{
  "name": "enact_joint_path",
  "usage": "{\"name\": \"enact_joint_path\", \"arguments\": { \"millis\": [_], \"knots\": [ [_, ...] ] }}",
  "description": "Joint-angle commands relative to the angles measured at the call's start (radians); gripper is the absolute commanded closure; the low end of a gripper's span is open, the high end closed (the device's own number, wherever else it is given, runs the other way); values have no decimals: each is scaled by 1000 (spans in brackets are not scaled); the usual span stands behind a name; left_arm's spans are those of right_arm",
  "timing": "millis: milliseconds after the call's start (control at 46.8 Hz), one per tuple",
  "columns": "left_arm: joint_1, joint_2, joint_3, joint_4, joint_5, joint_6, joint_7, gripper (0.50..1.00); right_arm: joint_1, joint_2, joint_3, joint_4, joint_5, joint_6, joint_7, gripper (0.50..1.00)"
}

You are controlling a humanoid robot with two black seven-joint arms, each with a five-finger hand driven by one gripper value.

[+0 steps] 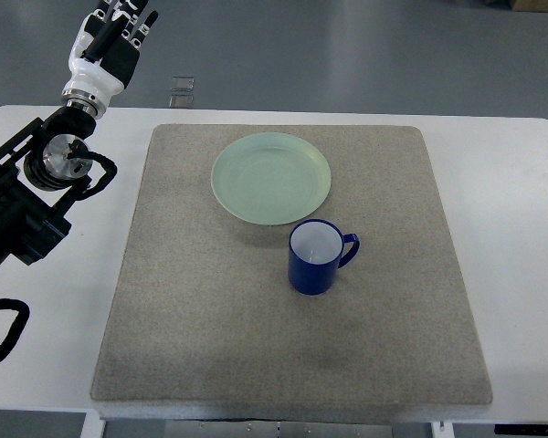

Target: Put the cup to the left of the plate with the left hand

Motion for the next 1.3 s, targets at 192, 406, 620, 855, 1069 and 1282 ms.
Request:
{"name": "enact_joint_path", "arguments": {
  "millis": [192,406,620,855,1069,1282],
  "knots": [
    [-52,6,108,-38,2,6,2,504,0,0,0,-1,0,0,0,568],
    [-66,30,149,-106,4,7,6,504,0,0,0,1,0,0,0,568],
    [-72,82,250,-206,4,4,6,506,0,0,0,-1,0,0,0,568],
    [-98,138,371,-230,11,-9,6,504,0,0,0,-1,0,0,0,568],
    [-114,211,500,-338,28,-51,6,504,0,0,0,-1,0,0,0,568],
    [-114,269,608,-437,102,-101,6,504,0,0,0,1,0,0,0,568]
  ]
}}
